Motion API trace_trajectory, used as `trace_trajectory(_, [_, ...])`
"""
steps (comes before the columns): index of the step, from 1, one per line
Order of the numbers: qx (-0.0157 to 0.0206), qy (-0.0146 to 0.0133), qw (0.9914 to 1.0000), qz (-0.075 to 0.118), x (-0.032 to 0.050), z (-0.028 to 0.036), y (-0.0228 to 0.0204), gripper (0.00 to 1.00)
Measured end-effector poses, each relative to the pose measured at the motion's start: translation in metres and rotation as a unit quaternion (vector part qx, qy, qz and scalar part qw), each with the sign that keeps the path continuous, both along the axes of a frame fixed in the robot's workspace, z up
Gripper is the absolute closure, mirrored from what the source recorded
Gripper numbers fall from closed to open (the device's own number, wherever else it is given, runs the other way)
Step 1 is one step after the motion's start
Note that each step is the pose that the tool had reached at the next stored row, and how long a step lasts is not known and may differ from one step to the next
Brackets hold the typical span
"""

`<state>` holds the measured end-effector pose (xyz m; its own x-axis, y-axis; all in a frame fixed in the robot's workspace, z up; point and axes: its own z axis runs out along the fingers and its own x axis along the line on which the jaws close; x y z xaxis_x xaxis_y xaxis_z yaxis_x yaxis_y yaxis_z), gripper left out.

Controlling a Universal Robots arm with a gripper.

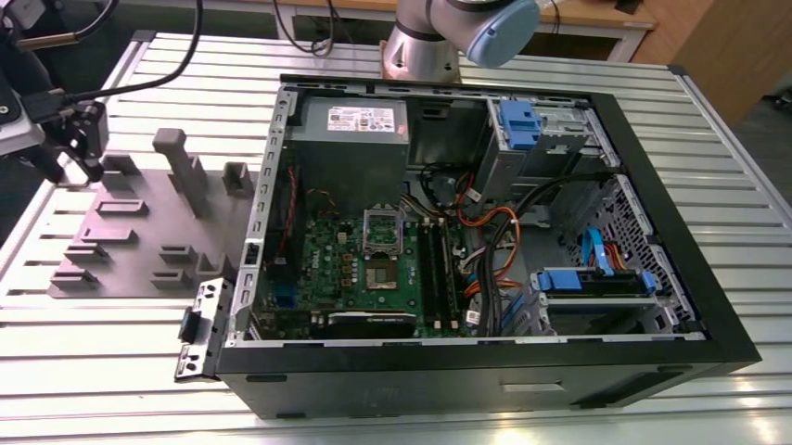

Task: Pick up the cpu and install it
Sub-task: 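Pick up the cpu and move it towards the insertion slot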

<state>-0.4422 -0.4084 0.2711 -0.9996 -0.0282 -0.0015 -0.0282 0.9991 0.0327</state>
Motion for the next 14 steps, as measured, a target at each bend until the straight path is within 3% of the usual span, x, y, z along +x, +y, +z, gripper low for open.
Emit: trace_trajectory(14, [0.0, 0.0, 1.0, 0.0, 0.0, 0.0083, 0.0, 0.53])
